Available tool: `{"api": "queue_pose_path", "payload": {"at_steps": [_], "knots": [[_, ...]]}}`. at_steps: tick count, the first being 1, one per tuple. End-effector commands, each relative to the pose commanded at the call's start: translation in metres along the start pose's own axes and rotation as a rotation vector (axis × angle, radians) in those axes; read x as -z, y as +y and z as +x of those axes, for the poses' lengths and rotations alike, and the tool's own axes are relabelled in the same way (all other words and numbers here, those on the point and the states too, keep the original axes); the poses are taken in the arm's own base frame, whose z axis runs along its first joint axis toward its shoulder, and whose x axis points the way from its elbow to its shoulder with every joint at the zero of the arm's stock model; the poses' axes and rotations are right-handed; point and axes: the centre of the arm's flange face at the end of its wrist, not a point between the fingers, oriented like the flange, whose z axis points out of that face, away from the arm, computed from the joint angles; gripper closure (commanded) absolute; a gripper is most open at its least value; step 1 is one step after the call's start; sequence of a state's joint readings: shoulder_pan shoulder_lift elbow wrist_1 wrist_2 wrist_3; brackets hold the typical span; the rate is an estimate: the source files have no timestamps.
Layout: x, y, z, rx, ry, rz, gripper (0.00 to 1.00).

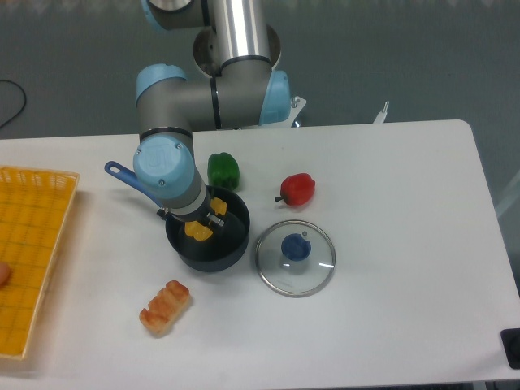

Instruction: Place the yellow pepper in the pot

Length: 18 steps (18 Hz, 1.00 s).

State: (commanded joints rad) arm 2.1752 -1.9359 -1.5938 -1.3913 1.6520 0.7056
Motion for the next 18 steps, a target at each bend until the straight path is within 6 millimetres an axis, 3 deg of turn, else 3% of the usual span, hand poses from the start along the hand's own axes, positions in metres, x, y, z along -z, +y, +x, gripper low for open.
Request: {"api": "queue_pose_path", "payload": {"at_steps": [3, 7, 10, 14, 18], "knots": [[0.002, -0.002, 0.004, -0.006, -0.007, -0.001, 0.14], [0.003, -0.002, 0.004, -0.007, -0.014, -0.001, 0.14], [0.008, 0.002, -0.006, 0.003, -0.057, -0.013, 0.02], [0.024, 0.021, -0.044, 0.010, -0.094, 0.014, 0.00], [0.035, 0.059, -0.110, -0.078, -0.155, 0.068, 0.00]]}}
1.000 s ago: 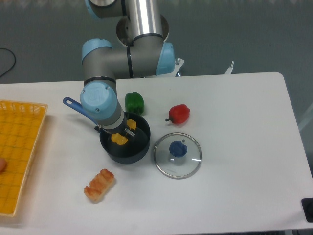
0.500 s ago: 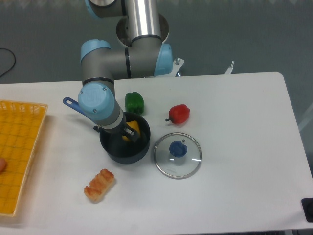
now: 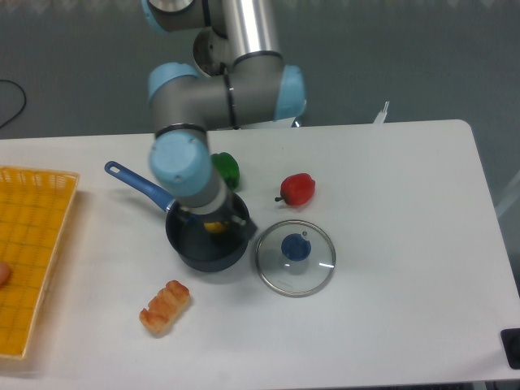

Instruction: Place the yellow pepper in the pot

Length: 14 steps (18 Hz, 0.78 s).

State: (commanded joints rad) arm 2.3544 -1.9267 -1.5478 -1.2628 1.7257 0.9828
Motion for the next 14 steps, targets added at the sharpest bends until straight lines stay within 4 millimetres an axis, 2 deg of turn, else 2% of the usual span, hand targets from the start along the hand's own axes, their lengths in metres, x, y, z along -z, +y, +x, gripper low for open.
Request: {"api": "queue_pose_path", "payload": {"at_steps": [2, 6, 10, 14], "knots": [[0.001, 0.021, -0.026, 0.013, -0.034, 0.022, 0.00], [-0.005, 0.058, -0.058, 0.003, -0.032, 0.023, 0.00], [-0.009, 0.100, -0.087, -0.044, -0.031, 0.021, 0.00], [-0.016, 0.126, -0.110, -0.020, -0.058, 0.029, 0.00]]}}
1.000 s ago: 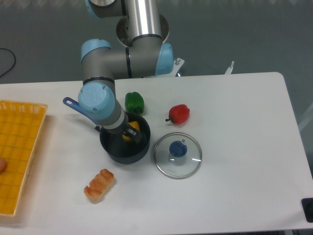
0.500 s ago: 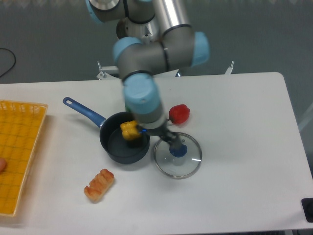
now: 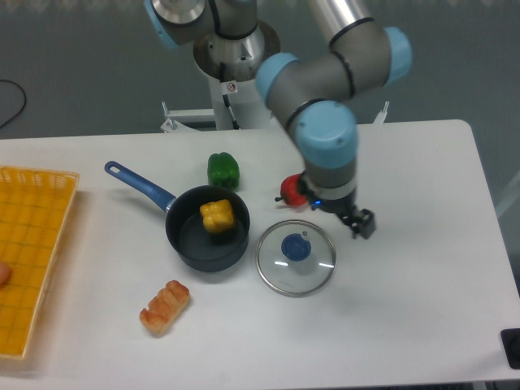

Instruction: Place the yellow pepper in the pot

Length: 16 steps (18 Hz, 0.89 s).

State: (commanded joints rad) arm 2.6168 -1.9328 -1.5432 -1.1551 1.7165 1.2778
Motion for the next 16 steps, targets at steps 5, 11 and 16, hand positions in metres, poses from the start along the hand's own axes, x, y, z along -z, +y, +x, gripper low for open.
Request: {"api": "queue_pose_path", "payload": {"at_steps": [5, 11, 16], "knots": [[-0.011, 0.031, -0.020, -0.011, 0.002, 0.018, 0.00], [-0.016, 0.065, -0.033, -0.030, 0.008, 0.019, 0.00], [-0.015, 0.069, -0.035, -0.027, 0.008, 0.023, 0.00]]}}
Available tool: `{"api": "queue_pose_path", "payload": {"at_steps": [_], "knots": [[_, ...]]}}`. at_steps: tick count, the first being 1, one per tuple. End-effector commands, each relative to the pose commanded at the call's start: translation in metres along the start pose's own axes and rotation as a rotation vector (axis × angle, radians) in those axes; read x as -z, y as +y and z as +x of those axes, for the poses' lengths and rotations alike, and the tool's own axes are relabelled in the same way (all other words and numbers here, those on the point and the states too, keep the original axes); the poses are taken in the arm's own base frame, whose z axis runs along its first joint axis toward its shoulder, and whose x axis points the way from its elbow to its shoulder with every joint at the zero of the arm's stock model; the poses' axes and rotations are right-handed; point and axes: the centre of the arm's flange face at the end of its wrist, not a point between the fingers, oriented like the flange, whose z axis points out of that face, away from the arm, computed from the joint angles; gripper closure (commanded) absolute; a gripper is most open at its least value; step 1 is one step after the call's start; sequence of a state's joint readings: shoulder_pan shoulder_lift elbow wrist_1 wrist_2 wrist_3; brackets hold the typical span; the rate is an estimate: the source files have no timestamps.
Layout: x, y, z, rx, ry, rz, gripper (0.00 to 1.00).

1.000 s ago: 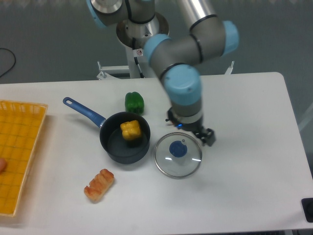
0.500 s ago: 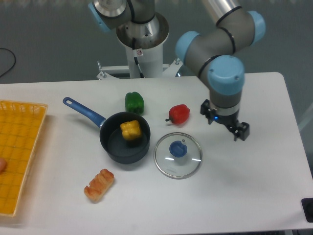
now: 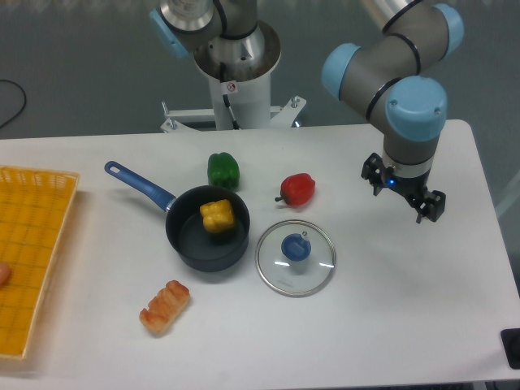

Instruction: Place the yellow pepper in the pot

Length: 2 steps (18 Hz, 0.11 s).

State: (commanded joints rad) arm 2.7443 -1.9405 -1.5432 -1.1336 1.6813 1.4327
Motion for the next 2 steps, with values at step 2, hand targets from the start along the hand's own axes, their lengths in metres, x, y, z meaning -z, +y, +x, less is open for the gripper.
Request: {"api": "queue_pose_path", "payload": {"at_steps": [2], "knots": [[0.0013, 0.0028, -0.0006, -0.001, 0.001, 0.012, 0.00]]}}
